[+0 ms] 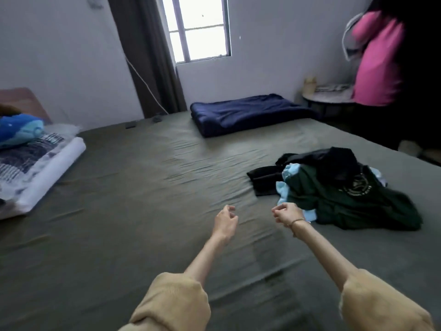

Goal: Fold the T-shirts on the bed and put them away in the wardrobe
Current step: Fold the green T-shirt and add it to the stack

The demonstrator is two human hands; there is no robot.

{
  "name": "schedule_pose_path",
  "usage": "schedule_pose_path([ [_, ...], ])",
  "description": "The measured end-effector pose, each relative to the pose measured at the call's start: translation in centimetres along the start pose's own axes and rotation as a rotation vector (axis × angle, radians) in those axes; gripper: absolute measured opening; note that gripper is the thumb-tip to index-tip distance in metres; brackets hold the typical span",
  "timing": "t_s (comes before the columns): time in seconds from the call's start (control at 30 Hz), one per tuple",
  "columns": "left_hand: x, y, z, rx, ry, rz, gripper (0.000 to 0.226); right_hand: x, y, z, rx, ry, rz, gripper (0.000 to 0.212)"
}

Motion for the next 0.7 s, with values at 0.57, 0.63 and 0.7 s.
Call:
schedule_pose_path([
  [0.57, 4.0, 9.0, -3.7, 0.117, 0.077, 0.131, 0.029, 5.1, -12.6, -9.9, -0.900, 0.034, -0.395, 0.025],
  [0.63, 4.1, 8.8, -3.6, 0.122, 0.081, 0.130, 0.029, 5.1, -12.6, -10.1, -0.751, 0.043, -0.408, 0.021],
  [0.7, 4.0, 8.4, -3.5, 0.119, 0.079, 0.130, 0.029, 4.9, -12.5, -9.9, -0.454, 0.078, -0.413, 0.017],
])
Point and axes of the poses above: each hand's wrist, its own x-axis towards the middle knuckle, its own y-axis out of the palm, z = x × y, the point moved 6 cm from there along x, towards the middle knuckle, and after that the axes turned 12 degrees about -x, right-handed, at the moved point
